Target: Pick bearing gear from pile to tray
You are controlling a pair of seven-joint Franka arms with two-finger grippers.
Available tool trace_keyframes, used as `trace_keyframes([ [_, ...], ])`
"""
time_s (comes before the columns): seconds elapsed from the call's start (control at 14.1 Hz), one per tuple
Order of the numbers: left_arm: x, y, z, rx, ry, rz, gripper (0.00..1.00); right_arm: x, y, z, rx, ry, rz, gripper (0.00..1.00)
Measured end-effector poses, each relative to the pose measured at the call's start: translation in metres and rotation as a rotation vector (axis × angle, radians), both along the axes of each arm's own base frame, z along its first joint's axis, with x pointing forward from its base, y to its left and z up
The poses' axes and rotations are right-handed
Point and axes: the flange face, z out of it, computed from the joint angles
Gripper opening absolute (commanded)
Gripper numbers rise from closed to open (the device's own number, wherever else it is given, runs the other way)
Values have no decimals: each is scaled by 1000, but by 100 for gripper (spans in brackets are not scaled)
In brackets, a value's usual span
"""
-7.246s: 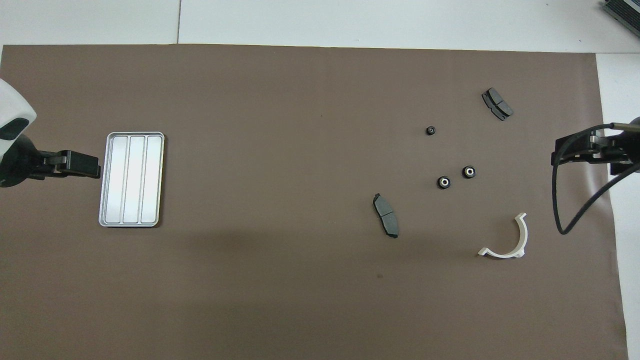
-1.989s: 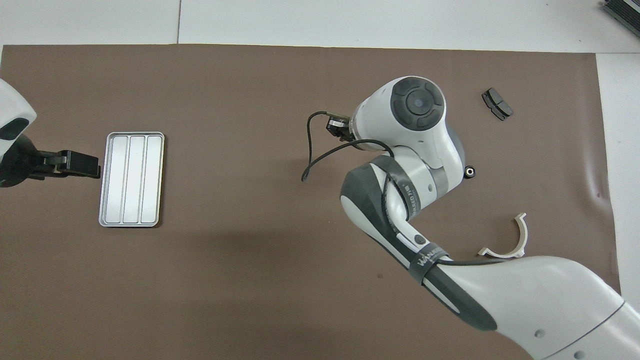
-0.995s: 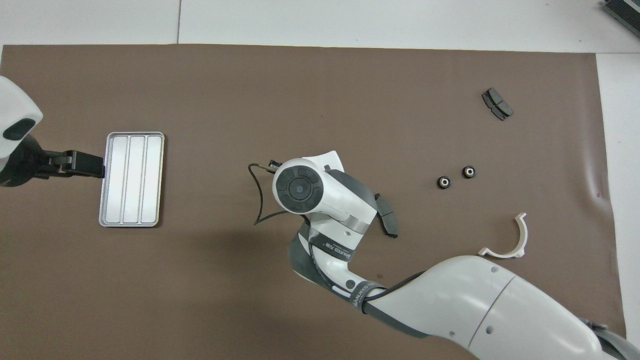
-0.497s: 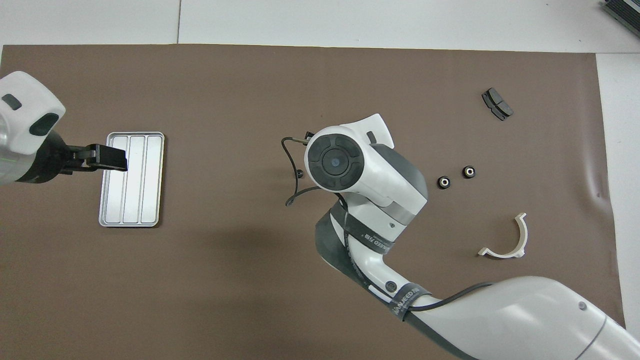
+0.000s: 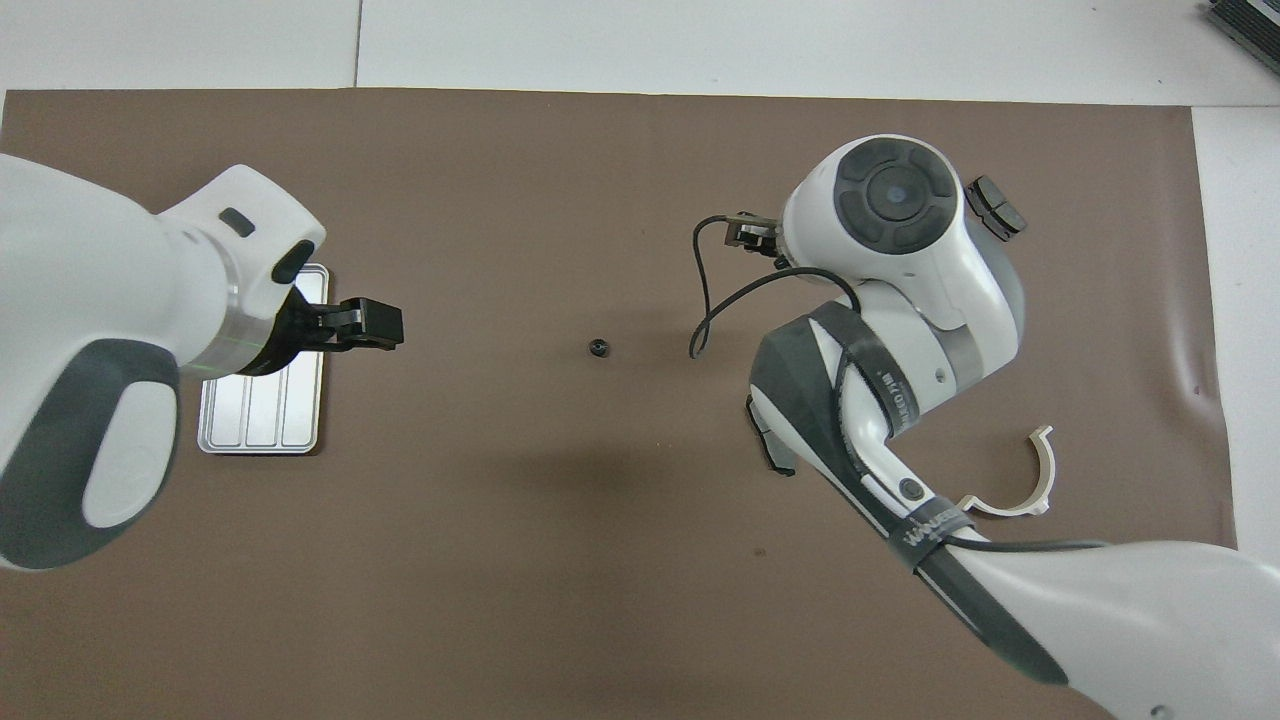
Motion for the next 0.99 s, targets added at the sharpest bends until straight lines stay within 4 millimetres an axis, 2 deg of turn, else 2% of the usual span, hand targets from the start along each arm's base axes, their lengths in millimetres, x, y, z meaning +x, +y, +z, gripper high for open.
trace_keyframes([
  [0.07,8,-17,-14,-5,3,5,100,0,-22,-9,14,26,29,100],
  [0.21,22,-39,-43,-8,17,3,100,-6,-61,-30,17,46,90,100],
  [0.36,32,-67,-76,9,41,10,100,-17,-89,-57,0,53,135,100],
  [0.5,44,-94,-107,21,33,23,100,-27,-106,-80,-7,60,165,100],
  [0.64,50,-109,-129,11,25,18,100,-37,-121,-94,0,76,192,100],
  [0.99,52,-132,-159,-18,-17,11,100,-62,-148,-118,40,105,306,100],
])
